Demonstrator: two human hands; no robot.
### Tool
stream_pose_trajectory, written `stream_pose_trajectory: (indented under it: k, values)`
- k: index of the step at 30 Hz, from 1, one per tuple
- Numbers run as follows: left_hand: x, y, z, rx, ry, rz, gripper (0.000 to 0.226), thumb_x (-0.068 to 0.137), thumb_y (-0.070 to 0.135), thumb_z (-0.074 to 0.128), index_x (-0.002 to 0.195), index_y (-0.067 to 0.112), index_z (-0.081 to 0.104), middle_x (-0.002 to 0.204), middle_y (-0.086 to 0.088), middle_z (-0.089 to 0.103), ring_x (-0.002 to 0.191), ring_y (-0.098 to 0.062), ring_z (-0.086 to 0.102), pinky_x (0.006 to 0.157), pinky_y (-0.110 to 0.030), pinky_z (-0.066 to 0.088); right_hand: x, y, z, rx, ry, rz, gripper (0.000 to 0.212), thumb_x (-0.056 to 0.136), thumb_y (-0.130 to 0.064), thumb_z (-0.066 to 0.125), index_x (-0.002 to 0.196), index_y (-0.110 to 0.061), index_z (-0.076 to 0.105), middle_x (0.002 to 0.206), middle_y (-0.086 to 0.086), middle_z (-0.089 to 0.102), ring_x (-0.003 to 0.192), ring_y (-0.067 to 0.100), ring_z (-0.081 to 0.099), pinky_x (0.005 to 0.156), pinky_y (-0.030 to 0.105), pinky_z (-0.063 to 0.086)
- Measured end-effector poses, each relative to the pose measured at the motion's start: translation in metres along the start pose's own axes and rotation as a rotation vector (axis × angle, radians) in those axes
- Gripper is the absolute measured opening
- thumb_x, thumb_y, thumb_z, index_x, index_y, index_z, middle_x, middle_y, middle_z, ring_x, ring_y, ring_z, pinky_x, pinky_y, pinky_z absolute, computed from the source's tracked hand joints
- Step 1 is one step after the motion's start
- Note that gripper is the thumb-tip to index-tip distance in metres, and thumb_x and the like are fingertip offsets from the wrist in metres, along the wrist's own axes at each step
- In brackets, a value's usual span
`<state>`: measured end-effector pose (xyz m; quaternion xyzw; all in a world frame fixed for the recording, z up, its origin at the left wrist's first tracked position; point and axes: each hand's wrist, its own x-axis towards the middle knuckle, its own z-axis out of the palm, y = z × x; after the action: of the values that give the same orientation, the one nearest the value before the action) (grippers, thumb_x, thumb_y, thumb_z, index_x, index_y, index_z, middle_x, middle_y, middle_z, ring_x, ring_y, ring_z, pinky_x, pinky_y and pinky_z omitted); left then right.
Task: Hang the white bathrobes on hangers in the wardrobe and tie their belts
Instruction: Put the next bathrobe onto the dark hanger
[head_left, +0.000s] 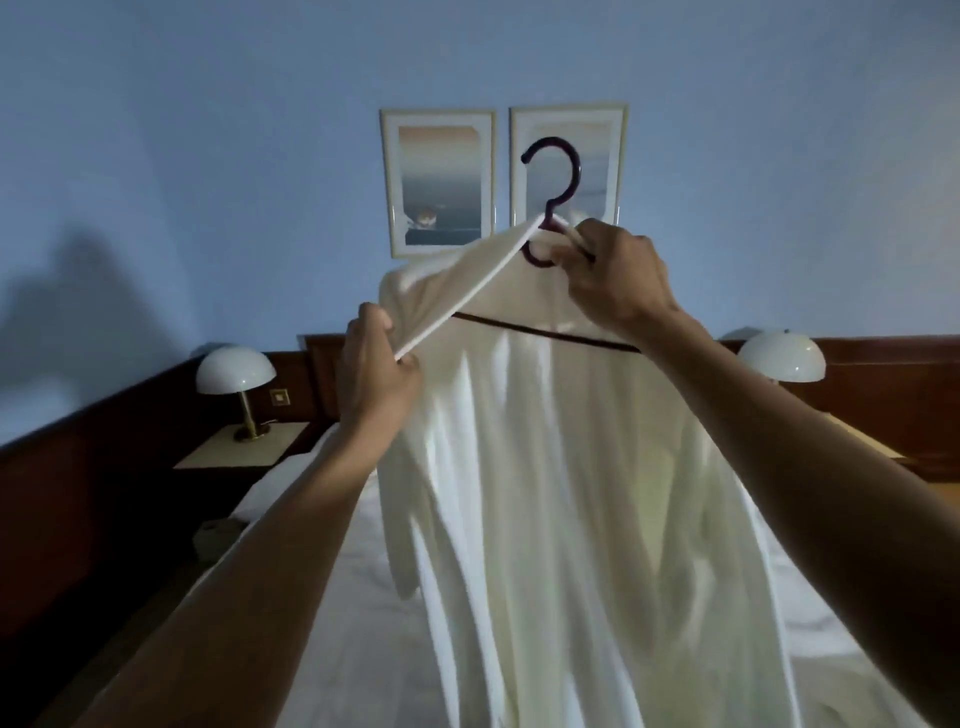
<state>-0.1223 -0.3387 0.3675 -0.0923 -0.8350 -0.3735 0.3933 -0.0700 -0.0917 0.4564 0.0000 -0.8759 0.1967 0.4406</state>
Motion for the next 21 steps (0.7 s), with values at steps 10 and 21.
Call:
stream_pose_trajectory:
  k: [10, 21]
  values:
    - [0.007, 0.054, -0.106, -0.016, -0.231, 0.288, 0.016, 0.085, 0.023, 0.066, 0.087, 0.018, 0.051, 0.082, 0.002, 0.057, 0.073, -0.016, 0.053, 0.072, -0.034, 0.049, 0.024, -0.070, -0.010, 0.262, 0.016, -0.123, 0.038, 0.096, -0.054, 0.050, 0.085, -0.018, 0.053, 0.078, 0.007, 0.062, 0.077, 0.037, 0.057, 0.064, 0.044, 0.046]
    - [0.033, -0.021, -0.172, 0.240, -0.216, 0.168, 0.039, 0.098, 0.048, 0.053, 0.074, 0.021, 0.040, 0.074, 0.005, 0.054, 0.083, -0.033, 0.057, 0.070, -0.039, 0.045, -0.010, -0.143, 0.023, 0.289, -0.303, -0.454, 0.032, 0.096, -0.039, 0.067, 0.077, -0.019, 0.051, 0.067, -0.006, 0.052, 0.059, 0.008, 0.046, 0.053, 0.023, 0.031]
